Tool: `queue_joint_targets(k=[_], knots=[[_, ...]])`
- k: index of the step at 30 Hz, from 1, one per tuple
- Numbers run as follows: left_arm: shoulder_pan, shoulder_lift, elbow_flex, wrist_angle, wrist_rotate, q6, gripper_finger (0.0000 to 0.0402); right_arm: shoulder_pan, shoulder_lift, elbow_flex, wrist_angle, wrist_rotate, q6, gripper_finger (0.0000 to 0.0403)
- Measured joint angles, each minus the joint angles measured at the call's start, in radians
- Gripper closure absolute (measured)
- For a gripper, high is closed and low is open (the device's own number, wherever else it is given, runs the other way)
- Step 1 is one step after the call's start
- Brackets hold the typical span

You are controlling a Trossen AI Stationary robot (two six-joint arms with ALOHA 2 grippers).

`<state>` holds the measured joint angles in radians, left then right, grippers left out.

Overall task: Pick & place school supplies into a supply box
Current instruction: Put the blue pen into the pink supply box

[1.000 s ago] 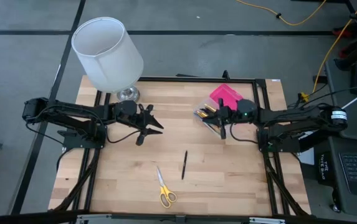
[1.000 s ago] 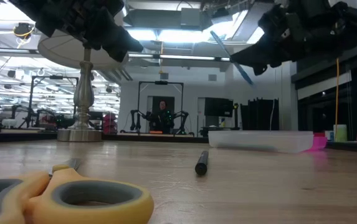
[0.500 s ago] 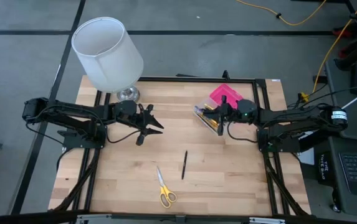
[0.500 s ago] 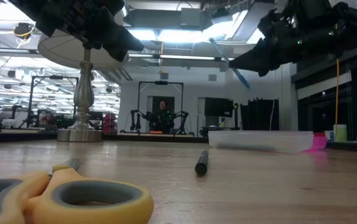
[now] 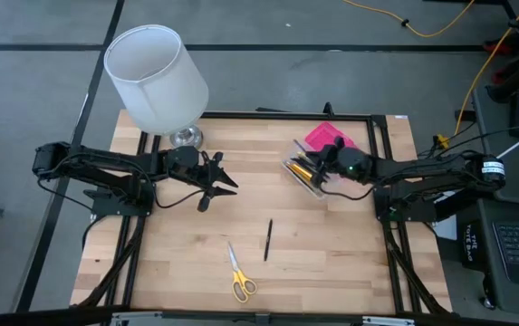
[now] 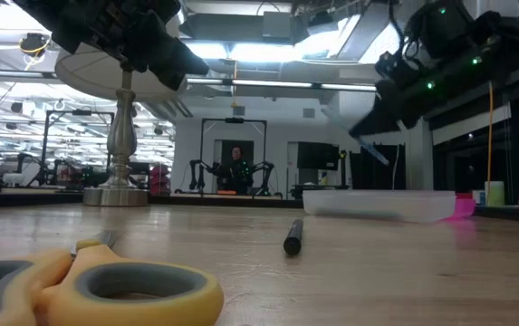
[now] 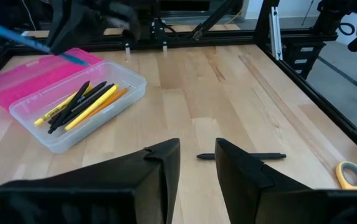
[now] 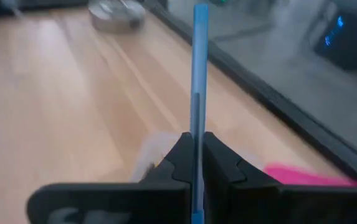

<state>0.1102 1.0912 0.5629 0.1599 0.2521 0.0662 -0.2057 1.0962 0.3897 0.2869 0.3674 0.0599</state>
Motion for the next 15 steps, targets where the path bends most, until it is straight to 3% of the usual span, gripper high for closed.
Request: queue_joint_targets(k=[6, 15], knots=[[0.000, 0.000, 0.000, 0.000, 0.000, 0.000, 0.0306, -0.002, 0.000, 0.010, -0.137, 0.016, 0.097, 0.0386], [0.000, 0.000, 0.000, 0.001, 0.000, 0.000, 0.0306, -0.004, 0.000, 0.208, -0.589, 0.000, 0.272, 0.0386]])
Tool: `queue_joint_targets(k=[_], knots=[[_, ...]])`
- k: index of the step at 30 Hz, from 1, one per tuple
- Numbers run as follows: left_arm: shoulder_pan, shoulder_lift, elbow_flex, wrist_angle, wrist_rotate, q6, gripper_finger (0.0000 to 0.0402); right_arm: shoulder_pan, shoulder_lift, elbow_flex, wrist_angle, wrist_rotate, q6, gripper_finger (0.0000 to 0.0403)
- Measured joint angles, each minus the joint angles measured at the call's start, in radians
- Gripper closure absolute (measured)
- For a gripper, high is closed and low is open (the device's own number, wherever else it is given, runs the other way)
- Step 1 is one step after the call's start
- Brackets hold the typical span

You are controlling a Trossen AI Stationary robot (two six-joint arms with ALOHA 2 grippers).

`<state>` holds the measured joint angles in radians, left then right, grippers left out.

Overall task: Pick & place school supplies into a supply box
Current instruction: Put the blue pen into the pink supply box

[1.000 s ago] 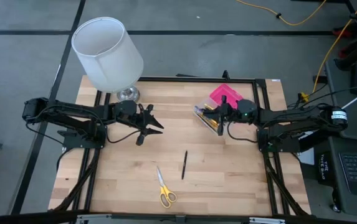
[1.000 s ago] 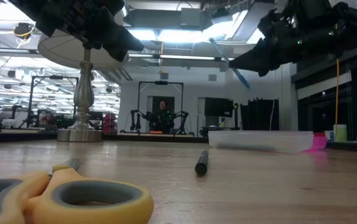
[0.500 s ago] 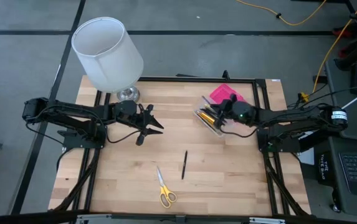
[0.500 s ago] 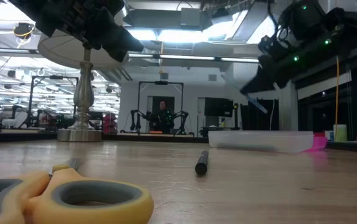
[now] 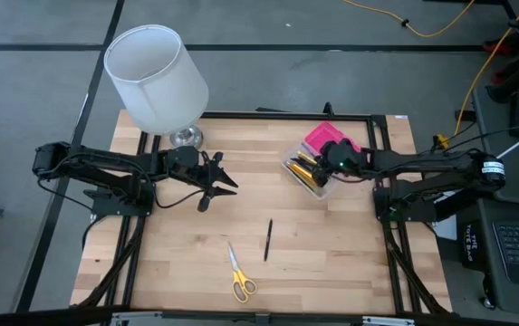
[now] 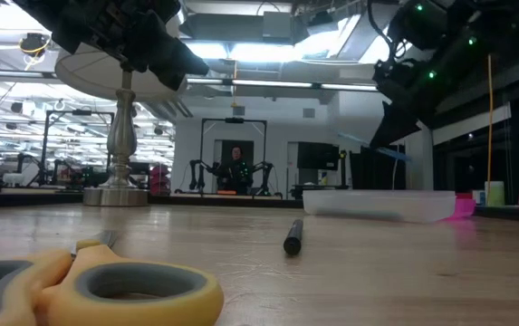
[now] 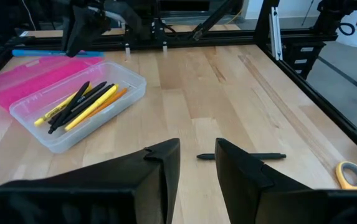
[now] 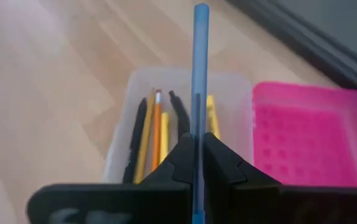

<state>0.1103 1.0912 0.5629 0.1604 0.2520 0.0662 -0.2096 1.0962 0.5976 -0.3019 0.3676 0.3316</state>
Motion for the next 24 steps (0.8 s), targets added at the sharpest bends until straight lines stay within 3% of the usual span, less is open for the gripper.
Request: queue_joint_targets(k=[5, 14, 24], knots=[[0.000, 0.000, 0.000, 0.000, 0.000, 0.000, 0.0306, -0.027, 0.004, 0.041, -0.069, -0.102, 0.088, 0.0386], [0.000, 0.000, 0.000, 0.000, 0.002, 0.000, 0.0306, -0.045, 0.111, 0.021, -0.053, -0.163, 0.161, 0.0386], [0.000, 0.000, 0.000, 0.000, 0.003, 0.000, 0.0306, -0.029, 0.233, 0.021, 0.051, -0.187, 0.131, 0.0386]])
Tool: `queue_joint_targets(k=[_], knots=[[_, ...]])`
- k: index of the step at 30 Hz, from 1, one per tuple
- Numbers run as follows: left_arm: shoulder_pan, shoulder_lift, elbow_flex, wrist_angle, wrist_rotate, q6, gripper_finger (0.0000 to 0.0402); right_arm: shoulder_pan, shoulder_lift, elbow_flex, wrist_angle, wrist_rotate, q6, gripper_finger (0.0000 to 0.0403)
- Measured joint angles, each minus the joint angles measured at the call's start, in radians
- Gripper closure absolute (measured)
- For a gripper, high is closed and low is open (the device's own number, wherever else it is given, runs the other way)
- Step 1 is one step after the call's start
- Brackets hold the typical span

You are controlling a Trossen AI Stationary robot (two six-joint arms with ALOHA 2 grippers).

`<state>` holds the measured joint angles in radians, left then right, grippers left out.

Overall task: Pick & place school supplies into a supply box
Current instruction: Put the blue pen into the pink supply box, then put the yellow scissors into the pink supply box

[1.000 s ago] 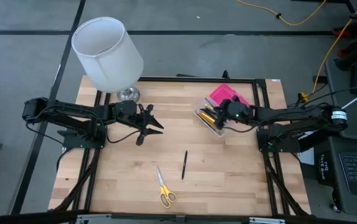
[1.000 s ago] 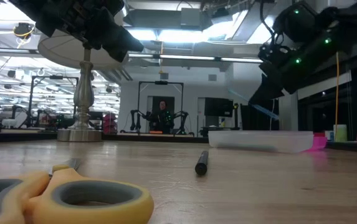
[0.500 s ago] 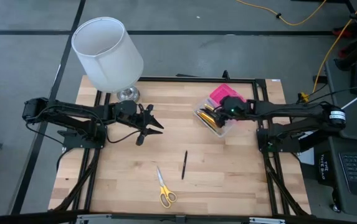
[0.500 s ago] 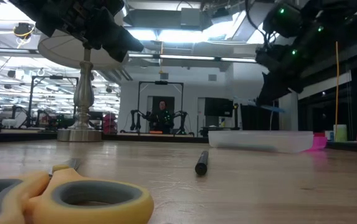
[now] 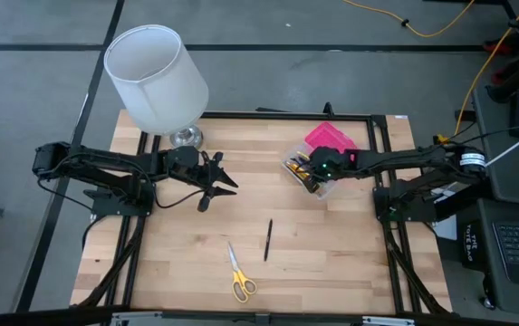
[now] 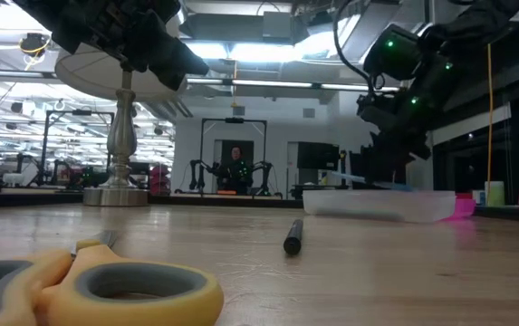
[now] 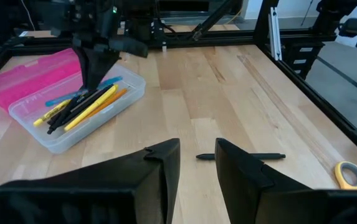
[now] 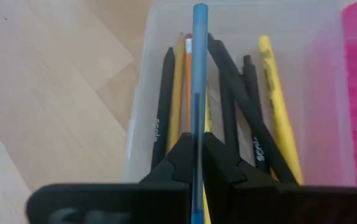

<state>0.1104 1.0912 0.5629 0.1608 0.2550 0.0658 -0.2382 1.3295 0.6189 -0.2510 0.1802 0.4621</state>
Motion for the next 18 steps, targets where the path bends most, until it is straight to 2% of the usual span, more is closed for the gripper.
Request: queue_joint_targets(k=[5, 13, 18], knots=[[0.000, 0.000, 0.000, 0.000, 0.000, 0.000, 0.0306, 0.000, 0.046, 0.000, 0.008, -0.001, 0.000, 0.0383], [0.000, 0.000, 0.000, 0.000, 0.001, 0.000, 0.0306, 0.000, 0.065, 0.000, 0.008, -0.003, -0.001, 0.0334], [0.000, 0.000, 0.000, 0.000, 0.000, 0.000, 0.0306, 0.000, 0.064, 0.000, 0.008, -0.061, -0.042, 0.0328]])
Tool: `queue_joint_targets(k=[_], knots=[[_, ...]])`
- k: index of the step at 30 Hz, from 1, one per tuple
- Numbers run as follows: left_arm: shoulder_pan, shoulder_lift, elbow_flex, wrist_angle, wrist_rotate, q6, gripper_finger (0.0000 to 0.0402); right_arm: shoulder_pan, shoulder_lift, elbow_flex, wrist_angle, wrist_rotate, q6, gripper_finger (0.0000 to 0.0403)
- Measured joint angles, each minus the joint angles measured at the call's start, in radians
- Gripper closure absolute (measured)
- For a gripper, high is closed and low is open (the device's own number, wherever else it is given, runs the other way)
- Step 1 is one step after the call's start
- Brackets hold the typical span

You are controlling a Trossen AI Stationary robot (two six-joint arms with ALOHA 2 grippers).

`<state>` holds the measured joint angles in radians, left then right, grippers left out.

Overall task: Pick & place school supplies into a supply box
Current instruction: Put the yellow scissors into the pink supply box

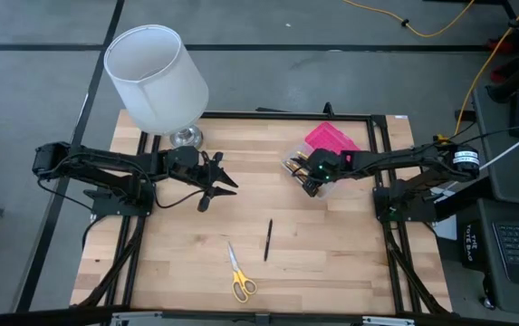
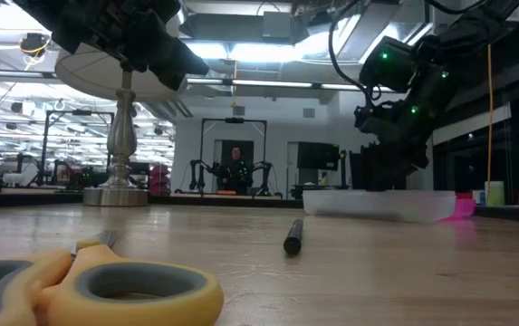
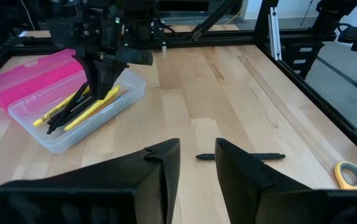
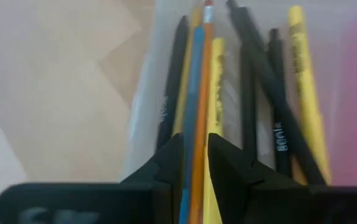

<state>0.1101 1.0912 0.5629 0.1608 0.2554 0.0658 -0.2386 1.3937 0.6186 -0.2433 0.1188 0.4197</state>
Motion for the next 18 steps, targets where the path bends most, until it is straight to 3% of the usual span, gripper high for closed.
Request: queue_joint_targets(k=[3, 11, 18], knots=[[0.000, 0.000, 0.000, 0.000, 0.000, 0.000, 0.0306, 0.000, -0.020, 0.000, -0.001, -0.015, -0.006, 0.0327], [0.000, 0.000, 0.000, 0.000, 0.000, 0.000, 0.0306, 0.003, -0.165, 0.000, -0.003, 0.070, -0.057, 0.0325], [0.000, 0.000, 0.000, -0.016, -0.004, 0.039, 0.0306, 0.094, -0.253, 0.000, 0.010, 0.073, -0.062, 0.0348]])
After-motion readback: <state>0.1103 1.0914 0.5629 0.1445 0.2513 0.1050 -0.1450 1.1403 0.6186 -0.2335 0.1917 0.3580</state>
